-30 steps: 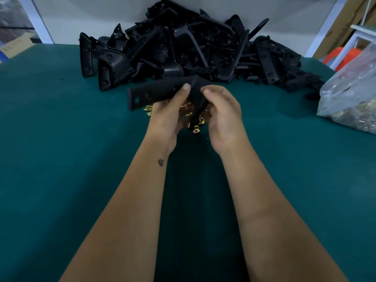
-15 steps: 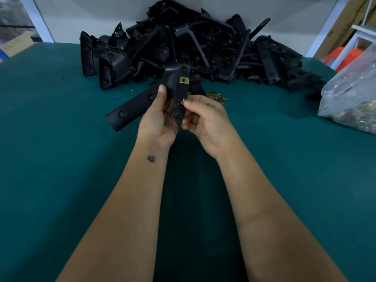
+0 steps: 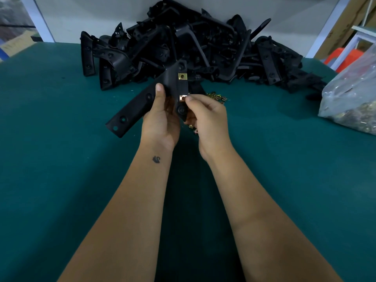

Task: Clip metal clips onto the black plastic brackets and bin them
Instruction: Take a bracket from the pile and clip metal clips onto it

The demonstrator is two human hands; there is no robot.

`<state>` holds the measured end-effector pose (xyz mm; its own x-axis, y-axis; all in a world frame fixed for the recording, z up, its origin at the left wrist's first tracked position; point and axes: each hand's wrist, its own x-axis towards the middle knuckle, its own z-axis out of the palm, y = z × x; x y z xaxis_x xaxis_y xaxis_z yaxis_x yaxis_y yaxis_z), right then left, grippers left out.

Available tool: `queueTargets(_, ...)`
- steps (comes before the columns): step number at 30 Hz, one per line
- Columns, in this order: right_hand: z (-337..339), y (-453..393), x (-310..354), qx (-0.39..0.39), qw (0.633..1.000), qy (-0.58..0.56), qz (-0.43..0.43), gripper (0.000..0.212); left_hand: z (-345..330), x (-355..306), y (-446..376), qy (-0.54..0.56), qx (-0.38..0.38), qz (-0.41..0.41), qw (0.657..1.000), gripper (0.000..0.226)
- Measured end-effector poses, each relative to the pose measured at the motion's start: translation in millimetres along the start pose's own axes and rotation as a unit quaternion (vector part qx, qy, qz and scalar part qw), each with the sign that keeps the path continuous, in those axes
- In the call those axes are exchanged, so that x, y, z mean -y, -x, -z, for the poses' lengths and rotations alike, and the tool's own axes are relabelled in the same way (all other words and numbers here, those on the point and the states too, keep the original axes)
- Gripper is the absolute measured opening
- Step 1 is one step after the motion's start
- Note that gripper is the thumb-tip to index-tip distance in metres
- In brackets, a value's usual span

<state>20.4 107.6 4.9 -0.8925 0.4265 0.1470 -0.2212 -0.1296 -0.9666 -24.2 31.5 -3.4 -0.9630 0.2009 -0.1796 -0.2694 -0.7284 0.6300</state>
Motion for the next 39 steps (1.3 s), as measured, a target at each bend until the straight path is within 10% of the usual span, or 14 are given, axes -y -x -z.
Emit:
queueTargets(24,-5,12,-1,0.063,0.998,-0.010,-0.014,0.009,4,-1,5,0.003,0.046,0.021,0.999,0.055)
queueTargets(34,24,16,18,-0.099,0.991,-0.081,0.027,0.035,-9,12,13,0.090,0.069,0.064,0.991,0.034)
queueTargets(39,80,29,39,-0.170,0.980,-0.067,0.078,0.038,-18,22,26,-0.063,0.064,0.020,0.996,0.012)
